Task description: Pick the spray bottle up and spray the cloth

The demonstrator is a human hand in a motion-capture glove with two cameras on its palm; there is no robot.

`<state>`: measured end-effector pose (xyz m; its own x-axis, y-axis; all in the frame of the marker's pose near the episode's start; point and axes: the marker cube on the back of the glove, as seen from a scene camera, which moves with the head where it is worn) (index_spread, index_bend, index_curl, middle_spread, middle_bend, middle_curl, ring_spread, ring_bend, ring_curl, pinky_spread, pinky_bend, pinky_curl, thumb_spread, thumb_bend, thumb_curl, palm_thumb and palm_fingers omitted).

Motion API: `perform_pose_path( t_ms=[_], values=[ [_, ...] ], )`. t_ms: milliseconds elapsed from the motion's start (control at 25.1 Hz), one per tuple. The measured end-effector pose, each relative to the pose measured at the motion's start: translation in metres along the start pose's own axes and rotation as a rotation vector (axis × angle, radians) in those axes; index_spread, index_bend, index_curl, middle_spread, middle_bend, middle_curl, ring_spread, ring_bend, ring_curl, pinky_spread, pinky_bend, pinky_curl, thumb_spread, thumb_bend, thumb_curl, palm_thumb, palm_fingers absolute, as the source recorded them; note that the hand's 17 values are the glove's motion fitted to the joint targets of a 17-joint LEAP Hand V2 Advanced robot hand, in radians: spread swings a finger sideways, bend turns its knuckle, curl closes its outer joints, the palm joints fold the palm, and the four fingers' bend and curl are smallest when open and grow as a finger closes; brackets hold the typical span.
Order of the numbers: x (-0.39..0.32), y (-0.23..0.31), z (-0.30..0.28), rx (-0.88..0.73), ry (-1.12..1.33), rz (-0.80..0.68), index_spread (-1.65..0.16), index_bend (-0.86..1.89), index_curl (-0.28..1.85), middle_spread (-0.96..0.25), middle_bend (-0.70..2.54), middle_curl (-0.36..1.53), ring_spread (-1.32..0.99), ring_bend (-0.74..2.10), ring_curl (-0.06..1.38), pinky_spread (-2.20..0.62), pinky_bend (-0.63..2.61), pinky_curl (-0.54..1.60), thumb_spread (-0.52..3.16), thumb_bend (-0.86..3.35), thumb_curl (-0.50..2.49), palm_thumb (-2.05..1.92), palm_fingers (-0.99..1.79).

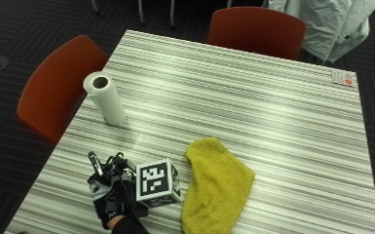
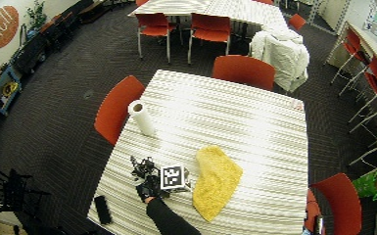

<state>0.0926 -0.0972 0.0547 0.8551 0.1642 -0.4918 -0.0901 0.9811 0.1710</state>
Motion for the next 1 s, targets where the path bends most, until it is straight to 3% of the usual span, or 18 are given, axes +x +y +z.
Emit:
perform_pose_path(
  t_ms=[279,398,478,717,996],
  values=[
    [0.007,0.005,0.006,-0.038,0.021,0.022,-0.23,0.30,0.68,-0.08,0.46,0.65,-0.18,0.44,0.58,-0.01,0.15,0.26,0.48,-0.01,0.87,1.22,0.74],
    [0.012,0.007,0.007,-0.078,0.028,0.043,-0.27,0.10,0.64,-0.06,0.26,0.59,-0.09,0.35,0.58,0.06,0.30,0.33,0.63,-0.06,0.84,1.11,0.18],
    [0.013,0.008,0.008,-0.095,0.029,0.049,-0.30,0.10,0.63,-0.06,0.20,0.57,-0.06,0.34,0.60,0.09,0.38,0.36,0.69,-0.07,0.81,1.04,0.04],
    [0.019,0.025,0.014,-0.142,0.037,0.052,-0.35,0.09,0.46,-0.06,0.16,0.49,0.00,0.28,0.48,0.14,0.38,0.32,0.81,-0.04,0.75,0.98,0.04],
    [0.009,0.057,0.009,-0.164,-0.015,0.025,-0.37,0.13,0.40,-0.05,0.17,0.45,0.04,0.30,0.45,0.17,0.39,0.33,0.89,-0.02,0.71,0.96,0.04]
  ],
)
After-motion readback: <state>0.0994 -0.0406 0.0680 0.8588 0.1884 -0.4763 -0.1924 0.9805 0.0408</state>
